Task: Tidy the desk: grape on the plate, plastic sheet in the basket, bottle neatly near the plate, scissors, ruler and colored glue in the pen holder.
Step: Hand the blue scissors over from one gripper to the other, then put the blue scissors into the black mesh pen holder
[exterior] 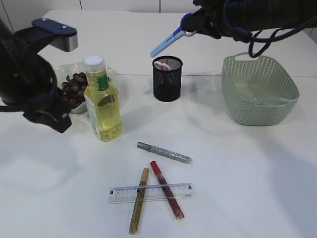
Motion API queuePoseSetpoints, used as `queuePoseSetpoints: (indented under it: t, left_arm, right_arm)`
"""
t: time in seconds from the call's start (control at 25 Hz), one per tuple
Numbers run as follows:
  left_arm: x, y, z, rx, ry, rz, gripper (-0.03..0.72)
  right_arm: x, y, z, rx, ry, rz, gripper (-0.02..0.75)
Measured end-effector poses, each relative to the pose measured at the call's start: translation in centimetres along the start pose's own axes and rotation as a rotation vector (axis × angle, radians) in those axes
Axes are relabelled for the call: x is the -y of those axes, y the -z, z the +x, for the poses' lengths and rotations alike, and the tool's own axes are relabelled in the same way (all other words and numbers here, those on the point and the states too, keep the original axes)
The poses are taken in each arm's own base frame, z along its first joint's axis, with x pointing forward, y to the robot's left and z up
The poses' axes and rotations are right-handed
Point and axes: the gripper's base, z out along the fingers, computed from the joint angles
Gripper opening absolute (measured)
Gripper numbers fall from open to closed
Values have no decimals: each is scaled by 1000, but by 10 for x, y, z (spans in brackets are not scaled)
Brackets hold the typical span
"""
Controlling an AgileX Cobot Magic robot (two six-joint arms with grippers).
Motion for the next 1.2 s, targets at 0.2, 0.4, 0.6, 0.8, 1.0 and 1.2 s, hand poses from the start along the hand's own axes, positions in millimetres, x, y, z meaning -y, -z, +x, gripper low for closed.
queuePoseSetpoints:
  t: [0.2, 0.4, 0.6, 0.8, 1.0, 1.2]
  left_arm:
    - [-29, -15, 24, -81, 107, -21, 190]
    - [-45, -25, 45, -127, 176, -31, 190]
    - [-51, -26, 56, -141, 206, -40, 190]
    - [-51, -25, 57, -136, 203, -45, 190]
    - [-51, -25, 57, -133, 203, -46, 190]
    - [-52, -26, 55, -117, 201, -52, 190]
  right_arm:
    - [15, -9, -24, 65, 21, 22, 52]
    - [32, -31, -32, 91, 38, 54, 52]
    - [55, -50, -30, 90, 68, 116, 52]
    - [70, -61, -20, 56, 117, 157, 52]
    - [83, -68, -12, 37, 173, 186, 52]
    - [89, -71, -10, 44, 188, 213, 52]
